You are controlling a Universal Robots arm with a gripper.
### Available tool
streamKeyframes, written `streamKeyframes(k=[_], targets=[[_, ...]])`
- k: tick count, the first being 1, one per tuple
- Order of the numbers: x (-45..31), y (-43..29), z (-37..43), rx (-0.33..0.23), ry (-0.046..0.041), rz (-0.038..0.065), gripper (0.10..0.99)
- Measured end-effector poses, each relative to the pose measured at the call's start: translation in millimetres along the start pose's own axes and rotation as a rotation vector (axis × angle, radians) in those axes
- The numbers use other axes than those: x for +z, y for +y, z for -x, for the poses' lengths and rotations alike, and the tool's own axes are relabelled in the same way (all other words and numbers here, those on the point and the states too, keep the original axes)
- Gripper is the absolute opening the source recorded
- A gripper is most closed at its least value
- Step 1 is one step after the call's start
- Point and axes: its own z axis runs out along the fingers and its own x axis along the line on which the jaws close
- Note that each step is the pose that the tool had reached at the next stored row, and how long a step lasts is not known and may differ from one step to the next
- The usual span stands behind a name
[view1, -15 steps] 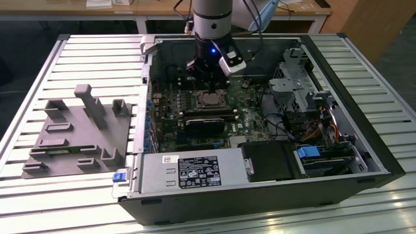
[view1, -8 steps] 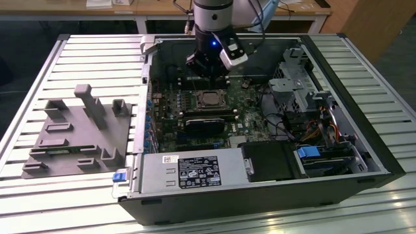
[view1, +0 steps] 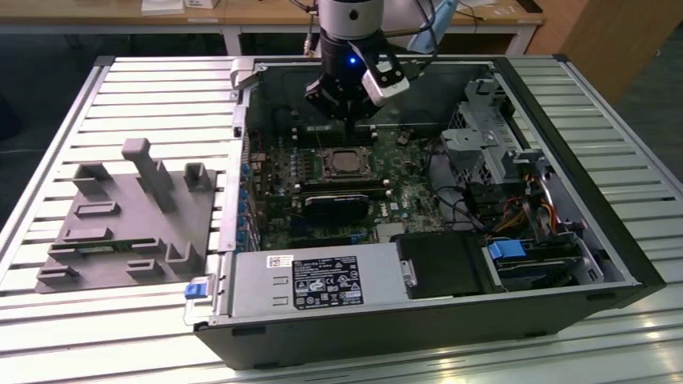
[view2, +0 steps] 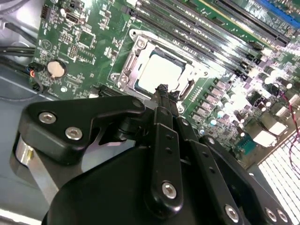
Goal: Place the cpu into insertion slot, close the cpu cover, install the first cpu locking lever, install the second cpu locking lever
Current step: 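Install the first cpu locking lever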
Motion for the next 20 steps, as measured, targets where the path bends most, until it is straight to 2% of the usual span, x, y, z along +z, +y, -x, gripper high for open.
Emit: streamKeyframes(k=[6, 20], targets=[[-0.3, -0.3, -3.3, 0.0, 0.0001, 0.0, 0.102], [-2.6, -2.6, -38.6, 0.001, -0.0003, 0.0, 0.102]])
